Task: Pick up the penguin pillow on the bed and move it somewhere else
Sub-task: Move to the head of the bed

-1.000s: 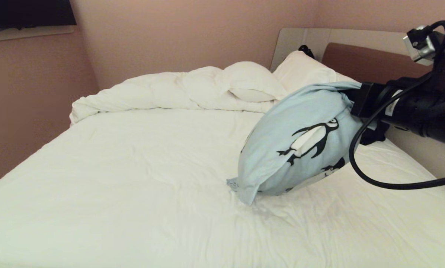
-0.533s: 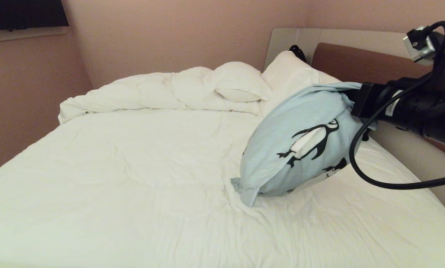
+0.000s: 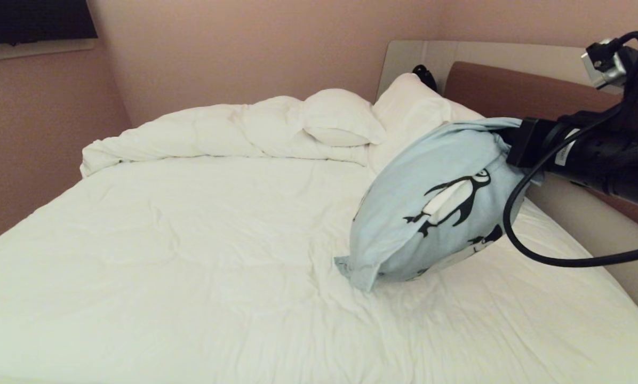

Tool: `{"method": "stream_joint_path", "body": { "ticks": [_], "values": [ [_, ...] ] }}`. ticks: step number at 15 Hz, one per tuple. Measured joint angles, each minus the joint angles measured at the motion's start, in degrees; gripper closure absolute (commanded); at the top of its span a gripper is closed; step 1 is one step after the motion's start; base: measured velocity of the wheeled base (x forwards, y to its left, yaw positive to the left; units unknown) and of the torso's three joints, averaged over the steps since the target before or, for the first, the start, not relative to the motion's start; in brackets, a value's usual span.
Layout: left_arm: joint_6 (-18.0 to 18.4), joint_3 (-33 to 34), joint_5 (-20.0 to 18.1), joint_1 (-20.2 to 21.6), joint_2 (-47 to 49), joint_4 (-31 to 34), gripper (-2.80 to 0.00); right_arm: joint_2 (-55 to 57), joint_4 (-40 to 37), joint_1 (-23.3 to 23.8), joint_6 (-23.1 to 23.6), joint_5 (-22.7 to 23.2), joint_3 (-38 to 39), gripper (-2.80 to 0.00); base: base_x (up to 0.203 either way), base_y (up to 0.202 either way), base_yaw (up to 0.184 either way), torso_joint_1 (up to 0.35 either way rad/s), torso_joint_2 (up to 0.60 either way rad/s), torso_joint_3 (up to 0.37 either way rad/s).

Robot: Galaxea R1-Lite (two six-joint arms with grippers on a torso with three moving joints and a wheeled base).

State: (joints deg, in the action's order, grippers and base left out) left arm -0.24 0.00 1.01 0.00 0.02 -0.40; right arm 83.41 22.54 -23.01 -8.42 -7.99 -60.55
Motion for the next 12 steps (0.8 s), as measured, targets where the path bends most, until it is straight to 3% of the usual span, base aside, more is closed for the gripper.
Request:
{"method": "stream_joint_path", "body": {
  "ticks": [3,12],
  "values": [
    [0.0,0.0,0.02,-0.02,0.0,-0.01,0.0,0.13,0.96,3.74,0.0,0.95,-0.77,0.0,0.0,0.0,0.0,0.0,0.0,0.0],
    [0.0,0.0,0.02,0.0,0.0,-0.01,0.0,2.08,6.6,25.3,1.96,6.11,-2.99,0.0,0.0,0.0,0.0,0.0,0.0,0.0]
  ]
}}
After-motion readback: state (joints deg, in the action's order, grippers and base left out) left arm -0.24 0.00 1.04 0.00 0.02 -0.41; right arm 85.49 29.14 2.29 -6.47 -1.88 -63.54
